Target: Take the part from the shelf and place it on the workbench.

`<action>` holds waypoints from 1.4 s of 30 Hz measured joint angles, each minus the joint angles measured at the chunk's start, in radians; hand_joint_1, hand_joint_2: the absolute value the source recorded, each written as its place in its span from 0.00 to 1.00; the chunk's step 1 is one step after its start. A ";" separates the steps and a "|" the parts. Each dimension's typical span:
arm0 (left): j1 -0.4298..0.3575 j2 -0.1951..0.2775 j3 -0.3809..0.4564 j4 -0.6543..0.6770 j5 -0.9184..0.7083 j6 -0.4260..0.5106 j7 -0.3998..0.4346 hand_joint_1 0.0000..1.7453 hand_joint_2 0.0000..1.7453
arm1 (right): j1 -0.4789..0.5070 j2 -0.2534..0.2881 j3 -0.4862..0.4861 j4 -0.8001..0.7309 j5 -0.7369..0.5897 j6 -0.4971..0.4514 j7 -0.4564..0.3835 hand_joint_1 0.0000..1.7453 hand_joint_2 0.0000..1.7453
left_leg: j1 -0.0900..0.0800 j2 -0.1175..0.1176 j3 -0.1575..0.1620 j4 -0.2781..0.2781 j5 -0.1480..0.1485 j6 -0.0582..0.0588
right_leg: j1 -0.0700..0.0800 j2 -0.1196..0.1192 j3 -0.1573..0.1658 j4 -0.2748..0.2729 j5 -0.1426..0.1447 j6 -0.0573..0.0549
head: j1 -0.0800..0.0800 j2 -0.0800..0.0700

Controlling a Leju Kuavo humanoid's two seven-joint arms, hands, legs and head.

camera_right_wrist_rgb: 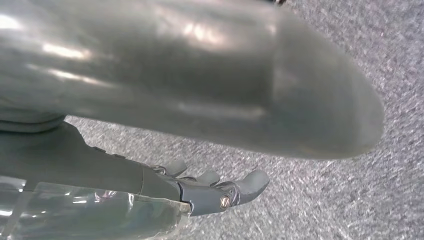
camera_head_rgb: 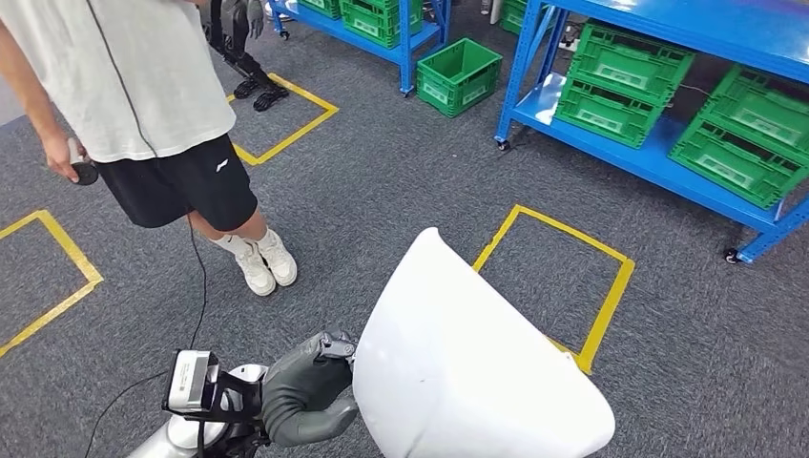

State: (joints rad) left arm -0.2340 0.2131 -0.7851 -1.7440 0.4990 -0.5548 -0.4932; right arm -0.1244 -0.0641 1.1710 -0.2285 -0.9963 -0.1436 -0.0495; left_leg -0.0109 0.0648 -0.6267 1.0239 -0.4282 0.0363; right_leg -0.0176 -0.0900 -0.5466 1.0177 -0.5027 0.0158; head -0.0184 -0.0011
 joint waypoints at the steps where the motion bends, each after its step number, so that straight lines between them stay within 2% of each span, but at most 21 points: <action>1: 0.001 0.000 0.001 0.000 0.001 -0.003 -0.001 1.00 1.00 | 0.003 0.001 -0.002 0.000 0.000 -0.004 -0.003 0.00 0.00 | -0.004 -0.006 -0.001 -0.002 -0.002 0.003 | 0.000 -0.010 0.002 -0.002 -0.002 0.005 | 0.000 0.000; 3: 0.006 0.001 0.000 0.000 0.002 -0.008 -0.003 1.00 1.00 | 0.007 0.001 -0.009 0.000 0.000 -0.014 -0.013 0.00 0.00 | -0.004 -0.030 0.008 -0.021 0.005 0.011 | -0.001 -0.019 0.010 -0.008 -0.007 0.014 | 0.001 0.000; 5: 0.008 -0.003 0.000 0.002 0.003 -0.011 -0.007 1.00 1.00 | 0.006 -0.001 -0.014 -0.001 0.000 -0.023 -0.022 0.00 0.00 | 0.002 -0.053 0.026 -0.046 0.017 0.020 | -0.001 0.018 -0.008 0.040 -0.034 0.013 | 0.004 0.000; 7: 0.008 -0.010 -0.001 0.005 0.005 -0.011 -0.012 1.00 1.00 | 0.010 -0.005 -0.018 -0.001 0.003 -0.029 -0.025 0.00 0.00 | 0.004 -0.076 0.033 -0.055 0.022 0.024 | -0.003 0.069 -0.074 0.169 -0.084 0.004 | 0.007 0.000; 9: 0.010 -0.016 -0.003 0.009 0.006 -0.010 -0.017 1.00 1.00 | 0.020 -0.011 -0.020 0.000 0.008 -0.034 -0.022 0.00 0.00 | 0.002 -0.107 0.033 -0.054 0.022 0.023 | -0.003 0.086 -0.134 0.267 -0.107 0.008 | 0.008 0.000; 11: 0.013 -0.020 -0.004 0.012 0.011 -0.004 -0.024 1.00 1.00 | 0.030 -0.020 -0.020 0.000 0.017 -0.036 -0.016 0.00 0.00 | 0.003 -0.139 0.034 -0.050 0.020 0.021 | -0.006 0.091 -0.126 0.215 -0.066 0.027 | 0.008 0.000; 13: 0.016 -0.022 -0.002 0.016 0.014 0.001 -0.035 1.00 1.00 | 0.038 -0.032 -0.020 0.000 0.024 -0.034 -0.013 0.00 0.00 | 0.003 -0.167 0.033 -0.039 0.014 0.013 | -0.010 0.119 -0.067 0.072 0.001 0.041 | 0.009 0.000; 15: 0.023 -0.024 0.001 0.019 0.016 0.002 -0.049 1.00 1.00 | 0.046 -0.040 -0.020 0.000 0.025 -0.038 -0.013 0.00 0.00 | 0.001 -0.187 0.028 -0.030 0.007 0.002 | -0.010 0.142 -0.032 -0.003 0.032 0.029 | 0.009 0.000; 17: 0.034 -0.023 0.004 0.021 0.016 0.000 -0.061 1.00 1.00 | 0.053 -0.043 -0.020 0.000 0.027 -0.049 -0.013 0.00 0.00 | 0.002 -0.201 0.023 -0.027 0.005 -0.006 | -0.006 0.134 -0.025 -0.008 0.037 0.010 | 0.009 0.000; 19: 0.043 -0.022 0.008 0.021 0.016 -0.003 -0.070 1.00 1.00 | 0.057 -0.044 -0.020 -0.004 0.031 -0.062 -0.013 0.00 0.00 | 0.005 -0.181 0.013 -0.008 -0.009 -0.013 | -0.009 0.118 -0.020 -0.012 0.039 -0.002 | 0.007 0.000; 22: 0.046 -0.022 0.016 0.021 0.019 -0.001 -0.074 1.00 1.00 | 0.064 -0.053 -0.020 -0.011 0.046 -0.069 -0.013 0.00 0.00 | 0.013 -0.091 -0.065 0.157 -0.091 -0.031 | -0.011 0.087 -0.013 -0.015 0.035 -0.018 | 0.001 0.000; 24: 0.049 -0.024 0.018 0.021 0.025 0.003 -0.070 1.00 1.00 | 0.068 -0.062 -0.020 -0.015 0.053 -0.063 -0.009 0.00 0.00 | 0.022 -0.069 -0.127 0.271 -0.129 -0.041 | -0.008 0.062 -0.011 -0.015 0.032 -0.021 | 0.001 0.000; 25: 0.052 -0.024 0.020 0.021 0.028 0.004 -0.068 1.00 1.00 | 0.069 -0.066 -0.020 -0.016 0.056 -0.060 -0.007 0.00 0.00 | 0.024 -0.066 -0.134 0.279 -0.123 -0.044 | -0.008 0.049 -0.010 -0.015 0.030 -0.020 | 0.001 0.000; 29: 0.069 -0.023 0.035 0.020 0.030 0.001 -0.078 1.00 1.00 | 0.069 -0.072 -0.020 -0.026 0.060 -0.065 0.002 0.00 0.00 | 0.022 -0.006 -0.005 0.036 -0.020 -0.036 | -0.001 0.011 0.004 -0.015 0.017 -0.007 | 0.002 0.000; 31: 0.079 -0.022 0.045 0.020 0.021 -0.002 -0.088 1.00 1.00 | 0.070 -0.072 -0.019 -0.031 0.063 -0.072 0.008 0.00 0.00 | 0.015 0.009 0.020 -0.010 -0.015 -0.026 | 0.004 -0.005 0.011 -0.017 0.011 0.005 | 0.004 0.000; 33: 0.091 -0.021 0.054 0.019 0.010 -0.003 -0.091 1.00 1.00 | 0.070 -0.070 -0.019 -0.037 0.067 -0.075 0.012 0.00 0.00 | 0.013 -0.017 0.024 -0.017 -0.011 -0.013 | 0.001 -0.020 0.018 -0.020 0.006 0.017 | 0.004 0.000; 35: 0.098 -0.021 0.060 0.016 0.002 0.000 -0.091 1.00 1.00 | 0.070 -0.068 -0.018 -0.044 0.071 -0.077 0.015 0.00 0.00 | 0.016 -0.042 0.038 -0.032 -0.003 0.001 | -0.003 0.010 0.009 0.011 -0.015 0.021 | 0.007 0.000; 37: 0.101 -0.025 0.064 0.014 -0.002 0.006 -0.087 1.00 1.00 | 0.071 -0.068 -0.017 -0.047 0.072 -0.078 0.016 0.00 0.00 | 0.016 -0.068 0.046 -0.039 0.001 0.009 | -0.004 0.063 -0.043 0.122 -0.064 0.011 | 0.011 0.000; 39: 0.105 -0.029 0.066 0.014 -0.006 0.015 -0.077 1.00 1.00 | 0.076 -0.068 -0.015 -0.047 0.065 -0.085 0.018 0.00 0.00 | 0.011 -0.099 0.046 -0.039 -0.001 0.013 | -0.003 0.082 -0.112 0.244 -0.102 0.005 | 0.013 0.000; 41: 0.113 -0.029 0.068 0.013 -0.009 0.024 -0.067 1.00 1.00 | 0.082 -0.067 -0.016 -0.047 0.050 -0.094 0.013 0.00 0.00 | 0.006 -0.131 0.047 -0.038 -0.002 0.014 | -0.001 0.087 -0.128 0.243 -0.085 0.011 | 0.013 0.000; 42: 0.117 -0.028 0.069 0.012 -0.013 0.029 -0.063 1.00 1.00 | 0.084 -0.067 -0.018 -0.047 0.041 -0.096 0.006 0.00 0.00 | 0.005 -0.145 0.049 -0.037 -0.003 0.013 | 0.000 0.093 -0.106 0.184 -0.054 0.017 | 0.013 0.000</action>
State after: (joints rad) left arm -0.1171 0.1846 -0.7156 -1.7321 0.4861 -0.5263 -0.5563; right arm -0.0401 -0.1315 1.1533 -0.2758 -0.9554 -0.2400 -0.0433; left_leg -0.0063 -0.0804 -0.5782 0.9866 -0.4309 0.0495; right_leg -0.0177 0.0035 -0.6531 1.2017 -0.5567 0.0326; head -0.0055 -0.0011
